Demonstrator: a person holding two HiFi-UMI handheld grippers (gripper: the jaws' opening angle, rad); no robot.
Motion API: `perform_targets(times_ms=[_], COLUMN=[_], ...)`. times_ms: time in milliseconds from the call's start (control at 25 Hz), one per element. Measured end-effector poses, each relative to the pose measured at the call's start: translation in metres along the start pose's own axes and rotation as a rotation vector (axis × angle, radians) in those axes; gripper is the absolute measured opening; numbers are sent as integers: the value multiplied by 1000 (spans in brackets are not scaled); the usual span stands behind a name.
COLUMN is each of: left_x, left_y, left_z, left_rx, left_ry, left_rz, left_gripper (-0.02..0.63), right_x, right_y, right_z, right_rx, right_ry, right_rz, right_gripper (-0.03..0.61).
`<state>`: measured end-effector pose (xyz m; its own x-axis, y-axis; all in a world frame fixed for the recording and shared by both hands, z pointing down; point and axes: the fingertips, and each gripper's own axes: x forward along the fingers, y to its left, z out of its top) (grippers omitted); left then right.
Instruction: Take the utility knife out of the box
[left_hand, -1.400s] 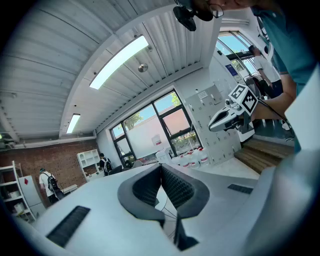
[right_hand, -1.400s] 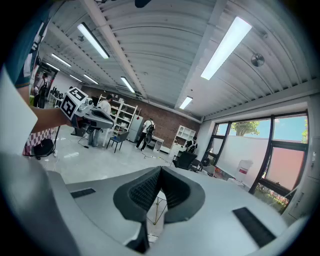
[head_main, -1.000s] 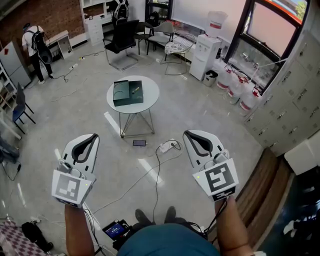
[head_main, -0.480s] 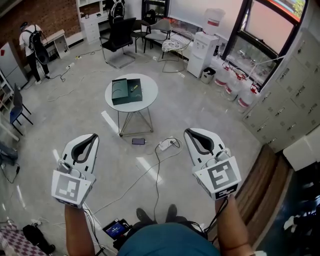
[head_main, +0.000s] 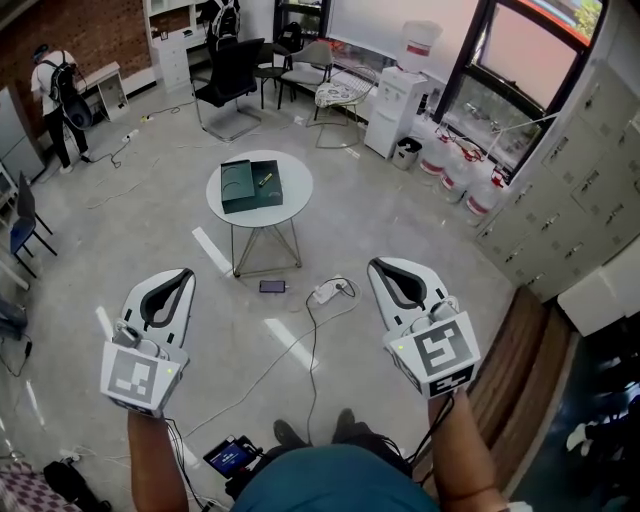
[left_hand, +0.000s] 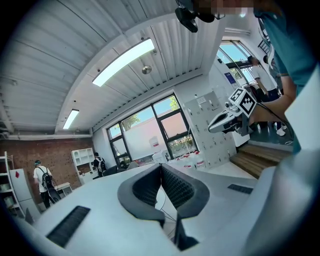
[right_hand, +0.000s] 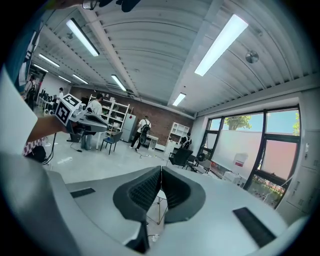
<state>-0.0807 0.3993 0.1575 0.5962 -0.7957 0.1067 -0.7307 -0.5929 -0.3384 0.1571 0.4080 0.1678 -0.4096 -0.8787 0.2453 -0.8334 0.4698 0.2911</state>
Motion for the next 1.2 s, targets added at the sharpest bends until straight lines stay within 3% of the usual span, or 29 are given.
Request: perform_targets(times_ms=[240, 480, 1200], left_x=[-5, 6, 114], left_y=[9, 27, 50], left_z=[-3, -18, -37], left_rx=[-19, -23, -54], left_ry=[-11, 26, 157], left_rz=[-3, 45, 218], left_gripper=[18, 18, 18], right_x=[12, 51, 192], right_y=[4, -14, -102], right_z=[8, 8, -12], right_rx=[-17, -30, -35], right_ry=[1, -20, -64], right_rz=[8, 49, 277], right_gripper=[38, 38, 38])
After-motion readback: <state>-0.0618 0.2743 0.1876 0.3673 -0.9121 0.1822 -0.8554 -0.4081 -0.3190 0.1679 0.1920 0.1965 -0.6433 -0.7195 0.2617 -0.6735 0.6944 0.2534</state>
